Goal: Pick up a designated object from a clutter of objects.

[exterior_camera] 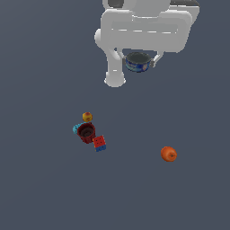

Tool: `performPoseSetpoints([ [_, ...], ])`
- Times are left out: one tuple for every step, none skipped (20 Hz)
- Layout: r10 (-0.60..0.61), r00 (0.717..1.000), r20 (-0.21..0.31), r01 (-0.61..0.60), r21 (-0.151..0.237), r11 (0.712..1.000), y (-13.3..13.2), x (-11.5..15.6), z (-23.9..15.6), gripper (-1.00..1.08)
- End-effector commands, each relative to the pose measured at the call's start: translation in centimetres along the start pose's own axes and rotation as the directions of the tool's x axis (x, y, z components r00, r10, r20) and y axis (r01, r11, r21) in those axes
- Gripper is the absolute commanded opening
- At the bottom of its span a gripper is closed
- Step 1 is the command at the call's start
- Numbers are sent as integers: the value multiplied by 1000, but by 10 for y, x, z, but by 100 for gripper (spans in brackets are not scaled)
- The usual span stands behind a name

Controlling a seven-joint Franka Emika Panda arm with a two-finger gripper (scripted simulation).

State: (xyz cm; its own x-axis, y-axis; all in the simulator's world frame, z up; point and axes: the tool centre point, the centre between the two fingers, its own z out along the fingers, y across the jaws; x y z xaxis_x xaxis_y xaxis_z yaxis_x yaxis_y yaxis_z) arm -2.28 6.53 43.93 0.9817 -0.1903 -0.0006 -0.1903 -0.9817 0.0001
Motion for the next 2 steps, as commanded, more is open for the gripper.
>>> performPoseSetpoints([
  [0, 1000, 0, 0, 0, 1000, 0, 1, -2, -100],
  [0, 1000, 0, 0, 0, 1000, 0, 1, -2, -100],
])
